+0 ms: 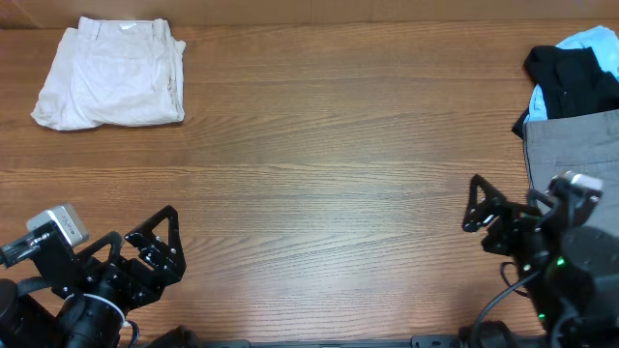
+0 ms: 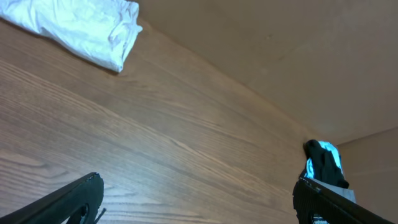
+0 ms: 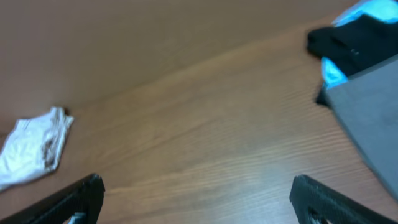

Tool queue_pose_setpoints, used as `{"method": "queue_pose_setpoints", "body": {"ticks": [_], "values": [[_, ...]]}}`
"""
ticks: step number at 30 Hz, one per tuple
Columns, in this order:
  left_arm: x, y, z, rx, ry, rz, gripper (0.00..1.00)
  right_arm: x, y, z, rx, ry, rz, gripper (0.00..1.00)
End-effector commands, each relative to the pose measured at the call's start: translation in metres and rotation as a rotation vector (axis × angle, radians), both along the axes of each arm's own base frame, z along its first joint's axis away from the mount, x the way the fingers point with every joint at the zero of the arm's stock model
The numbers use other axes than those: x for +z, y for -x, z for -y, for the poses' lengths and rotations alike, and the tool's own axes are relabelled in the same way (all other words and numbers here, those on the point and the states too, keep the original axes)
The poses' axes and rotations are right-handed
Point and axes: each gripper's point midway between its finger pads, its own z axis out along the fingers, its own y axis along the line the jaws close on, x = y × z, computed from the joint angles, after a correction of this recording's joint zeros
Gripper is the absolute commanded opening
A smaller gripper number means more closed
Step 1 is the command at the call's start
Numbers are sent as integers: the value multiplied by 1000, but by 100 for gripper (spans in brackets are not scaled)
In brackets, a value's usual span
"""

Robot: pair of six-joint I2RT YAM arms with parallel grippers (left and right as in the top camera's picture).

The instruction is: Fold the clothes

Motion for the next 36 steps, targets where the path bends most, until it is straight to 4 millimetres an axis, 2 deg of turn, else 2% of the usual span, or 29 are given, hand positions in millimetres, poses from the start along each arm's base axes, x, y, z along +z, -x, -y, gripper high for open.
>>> {"method": "queue_pose_setpoints", "body": {"ticks": [1, 7, 12, 19, 23, 30, 36], "values": [[4, 1, 3, -24, -20, 20, 100, -37, -2, -6, 60, 41, 25, 100], [4, 1, 3, -24, -20, 20, 100, -87, -16, -1, 40, 16, 138, 100], [4, 1, 3, -24, -20, 20, 100, -115, -26, 0, 44, 6, 241, 100], [4, 1, 3, -24, -20, 20, 100, -121, -29, -2, 94, 134, 361, 100], [4, 1, 3, -24, -20, 20, 100, -117, -25, -1, 99, 207, 418, 100], [4, 1, 3, -24, -20, 20, 100, -114, -24, 13, 37, 215, 438, 100], [4, 1, 3, -24, -20, 20, 100, -103, -24, 18, 14, 216, 481, 100]]}}
